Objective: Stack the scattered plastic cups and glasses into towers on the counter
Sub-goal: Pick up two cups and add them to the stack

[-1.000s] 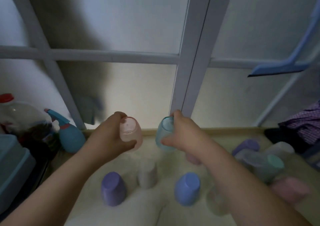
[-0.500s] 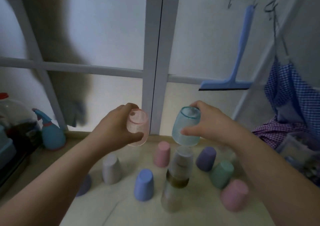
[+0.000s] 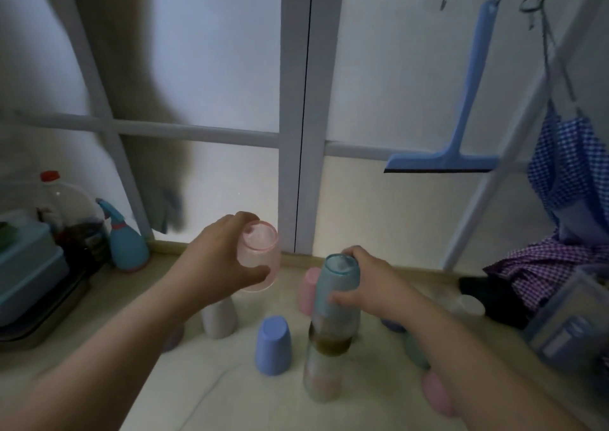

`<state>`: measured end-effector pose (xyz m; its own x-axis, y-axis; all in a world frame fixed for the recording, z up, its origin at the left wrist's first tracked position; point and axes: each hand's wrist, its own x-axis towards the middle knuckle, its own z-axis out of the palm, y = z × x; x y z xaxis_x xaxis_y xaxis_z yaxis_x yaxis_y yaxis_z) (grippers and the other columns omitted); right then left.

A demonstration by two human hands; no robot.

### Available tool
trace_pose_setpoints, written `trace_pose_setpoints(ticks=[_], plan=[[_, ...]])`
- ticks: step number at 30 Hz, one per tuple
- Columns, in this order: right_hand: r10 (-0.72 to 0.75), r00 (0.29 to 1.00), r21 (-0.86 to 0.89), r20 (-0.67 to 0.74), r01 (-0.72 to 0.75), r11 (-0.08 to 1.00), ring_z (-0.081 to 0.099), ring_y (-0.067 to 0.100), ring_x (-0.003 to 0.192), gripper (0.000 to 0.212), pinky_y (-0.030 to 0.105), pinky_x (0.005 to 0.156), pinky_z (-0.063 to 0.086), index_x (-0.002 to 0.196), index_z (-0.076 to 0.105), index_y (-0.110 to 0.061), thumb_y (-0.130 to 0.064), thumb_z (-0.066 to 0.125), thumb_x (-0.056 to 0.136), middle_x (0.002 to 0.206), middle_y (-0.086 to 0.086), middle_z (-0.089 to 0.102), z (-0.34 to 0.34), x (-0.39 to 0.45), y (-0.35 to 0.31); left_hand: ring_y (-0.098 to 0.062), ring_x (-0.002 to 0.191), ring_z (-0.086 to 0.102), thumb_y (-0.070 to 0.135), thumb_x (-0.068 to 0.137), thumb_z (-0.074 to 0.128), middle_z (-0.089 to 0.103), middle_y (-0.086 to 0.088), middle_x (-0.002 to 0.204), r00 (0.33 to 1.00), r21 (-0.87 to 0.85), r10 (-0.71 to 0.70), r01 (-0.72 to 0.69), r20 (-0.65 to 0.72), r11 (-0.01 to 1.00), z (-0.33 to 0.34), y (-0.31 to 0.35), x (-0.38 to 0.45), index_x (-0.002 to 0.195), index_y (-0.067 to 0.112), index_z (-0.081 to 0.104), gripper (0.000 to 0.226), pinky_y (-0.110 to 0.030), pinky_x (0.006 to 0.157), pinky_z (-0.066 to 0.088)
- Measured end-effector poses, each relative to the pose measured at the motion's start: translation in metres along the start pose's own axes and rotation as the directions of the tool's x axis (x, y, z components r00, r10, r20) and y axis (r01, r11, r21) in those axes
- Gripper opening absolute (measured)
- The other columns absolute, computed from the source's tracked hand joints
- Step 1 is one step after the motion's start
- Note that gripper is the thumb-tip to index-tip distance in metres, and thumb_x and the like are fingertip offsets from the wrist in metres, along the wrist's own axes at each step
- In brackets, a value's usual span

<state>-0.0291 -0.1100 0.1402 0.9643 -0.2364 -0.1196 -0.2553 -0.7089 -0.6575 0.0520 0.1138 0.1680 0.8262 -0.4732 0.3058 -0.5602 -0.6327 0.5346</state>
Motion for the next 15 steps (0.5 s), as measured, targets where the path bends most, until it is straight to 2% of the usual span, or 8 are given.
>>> trace_pose_setpoints(ticks=[2, 4, 6, 8, 10, 12, 15], plan=[[0.005, 1.000, 0.034, 0.003, -0.005, 0.999, 0.053, 0.013, 0.097, 0.067, 0.020, 0.063, 0.042, 0.120, 0.039, -0.030, -0.032, 0.078, 0.066, 0.115, -0.006, 0.055, 0.001, 0.000, 0.002, -0.016, 0.092, 0.051, 0.030, 0.061, 0.078, 0.049, 0.010, 0.105, 1.000, 0.013, 0.019, -0.018, -0.011, 1.000, -0.004, 0.000, 0.006, 0.117, 0.029, 0.045, 0.065, -0.028, 0.076, 0.039], [0.016, 1.000, 0.045, 0.008, -0.016, 0.999, 0.054, 0.012, 0.098, 0.064, 0.018, 0.064, 0.042, 0.118, 0.039, -0.032, -0.033, 0.077, 0.066, 0.112, -0.008, 0.055, 0.002, 0.001, 0.006, -0.018, 0.093, 0.052, 0.030, 0.061, 0.079, 0.048, 0.010, 0.106, 0.999, 0.018, 0.032, -0.032, -0.020, 0.999, -0.007, 0.004, 0.013, 0.118, 0.029, 0.044, 0.066, -0.028, 0.076, 0.039], [0.010, 1.000, 0.043, 0.009, -0.011, 0.999, 0.055, 0.011, 0.102, 0.066, 0.024, 0.076, 0.049, 0.117, 0.041, -0.032, -0.037, 0.078, 0.063, 0.114, -0.008, 0.057, 0.003, 0.002, 0.011, -0.017, 0.093, 0.052, 0.031, 0.062, 0.079, 0.047, 0.009, 0.107, 0.998, 0.010, 0.055, -0.055, -0.017, 0.998, -0.009, 0.013, 0.021, 0.119, 0.027, 0.044, 0.067, -0.028, 0.077, 0.040], [-0.006, 1.000, 0.010, -0.002, 0.006, 1.000, 0.053, 0.010, 0.109, 0.073, 0.028, 0.089, 0.048, 0.122, 0.040, -0.030, -0.040, 0.080, 0.061, 0.120, -0.011, 0.055, 0.000, -0.001, 0.015, -0.017, 0.092, 0.052, 0.033, 0.062, 0.078, 0.049, 0.009, 0.107, 0.995, -0.006, 0.101, -0.101, -0.008, 0.995, -0.009, 0.025, 0.031, 0.118, 0.026, 0.045, 0.065, -0.027, 0.077, 0.039], [-0.014, 0.999, 0.000, -0.049, 0.014, 1.000, 0.051, 0.007, 0.111, 0.077, 0.027, 0.093, 0.045, 0.128, 0.039, -0.027, -0.038, 0.080, 0.063, 0.120, -0.013, 0.052, -0.006, -0.006, 0.019, -0.016, 0.091, 0.053, 0.035, 0.062, 0.076, 0.052, 0.008, 0.109, 0.987, -0.027, 0.158, -0.158, -0.009, 0.987, -0.010, 0.039, 0.042, 0.117, 0.026, 0.046, 0.064, -0.027, 0.076, 0.039], [-0.015, 0.992, -0.004, -0.123, 0.015, 1.000, 0.052, 0.005, 0.104, 0.070, 0.025, 0.091, 0.046, 0.127, 0.042, -0.026, -0.038, 0.077, 0.068, 0.114, -0.014, 0.051, -0.015, -0.012, 0.023, -0.015, 0.092, 0.053, 0.037, 0.063, 0.076, 0.052, 0.010, 0.110, 0.980, -0.066, 0.198, -0.197, 0.007, 0.978, -0.007, 0.056, 0.050, 0.119, 0.025, 0.046, 0.064, -0.026, 0.075, 0.040], [-0.044, 0.977, -0.056, -0.210, 0.033, 0.998, 0.055, 0.003, 0.095, 0.046, 0.019, 0.083, 0.047, 0.117, 0.051, -0.027, -0.039, 0.069, 0.077, 0.106, -0.012, 0.057, -0.030, -0.021, 0.030, -0.015, 0.096, 0.053, 0.037, 0.065, 0.076, 0.052, 0.008, 0.112, 0.969, -0.117, 0.228, -0.217, 0.099, 0.969, 0.009, 0.079, 0.055, 0.121, 0.025, 0.045, 0.065, -0.026, 0.076, 0.046]])
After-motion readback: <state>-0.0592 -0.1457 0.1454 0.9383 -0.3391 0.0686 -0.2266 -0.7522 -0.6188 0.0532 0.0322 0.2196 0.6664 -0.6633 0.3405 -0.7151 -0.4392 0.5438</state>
